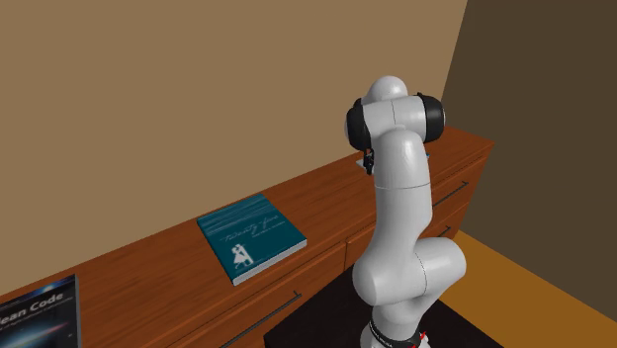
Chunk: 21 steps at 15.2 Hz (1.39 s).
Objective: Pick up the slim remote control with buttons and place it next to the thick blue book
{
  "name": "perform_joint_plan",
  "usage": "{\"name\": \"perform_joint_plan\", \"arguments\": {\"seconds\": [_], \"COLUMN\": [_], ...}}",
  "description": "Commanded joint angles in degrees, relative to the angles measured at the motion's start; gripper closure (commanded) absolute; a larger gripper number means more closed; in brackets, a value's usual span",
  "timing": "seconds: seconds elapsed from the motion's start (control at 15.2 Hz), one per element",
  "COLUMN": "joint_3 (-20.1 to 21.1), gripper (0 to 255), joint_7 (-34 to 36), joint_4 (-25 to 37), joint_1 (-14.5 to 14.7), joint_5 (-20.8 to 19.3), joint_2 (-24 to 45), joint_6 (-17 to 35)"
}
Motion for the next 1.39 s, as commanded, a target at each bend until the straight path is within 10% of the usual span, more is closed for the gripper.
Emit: {"name": "perform_joint_plan", "arguments": {"seconds": [0.0, 0.13, 0.2, 1.32], "joint_3": [0.0, 0.0, 0.0, -0.9], "gripper": [255, 255, 0, 0], "joint_7": [0.0, 0.0, 0.0, 1.2], "joint_4": [0.0, 0.0, 0.0, 3.2], "joint_1": [0.0, 0.0, 0.0, 0.6], "joint_5": [0.0, 0.0, 0.0, -1.9], "joint_2": [0.0, 0.0, 0.0, -3.1], "joint_6": [0.0, 0.0, 0.0, -5.9]}}
